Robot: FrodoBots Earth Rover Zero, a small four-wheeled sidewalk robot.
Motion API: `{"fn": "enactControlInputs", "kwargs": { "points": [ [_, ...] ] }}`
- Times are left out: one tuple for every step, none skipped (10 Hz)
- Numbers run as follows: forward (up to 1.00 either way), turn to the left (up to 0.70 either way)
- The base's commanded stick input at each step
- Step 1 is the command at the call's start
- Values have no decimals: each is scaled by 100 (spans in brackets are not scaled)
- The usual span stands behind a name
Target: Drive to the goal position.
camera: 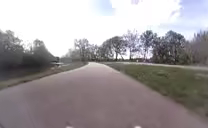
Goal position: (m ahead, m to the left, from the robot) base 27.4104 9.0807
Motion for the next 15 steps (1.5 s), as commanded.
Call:
{"fn": "enactControlInputs", "kwargs": {
  "points": [
    [100,0],
    [100,0],
    [100,0],
    [100,0],
    [100,0],
    [100,0],
    [100,0],
    [100,0],
    [100,0],
    [100,0],
    [100,0],
    [100,0],
    [100,0],
    [100,0],
    [100,0]
  ]
}}
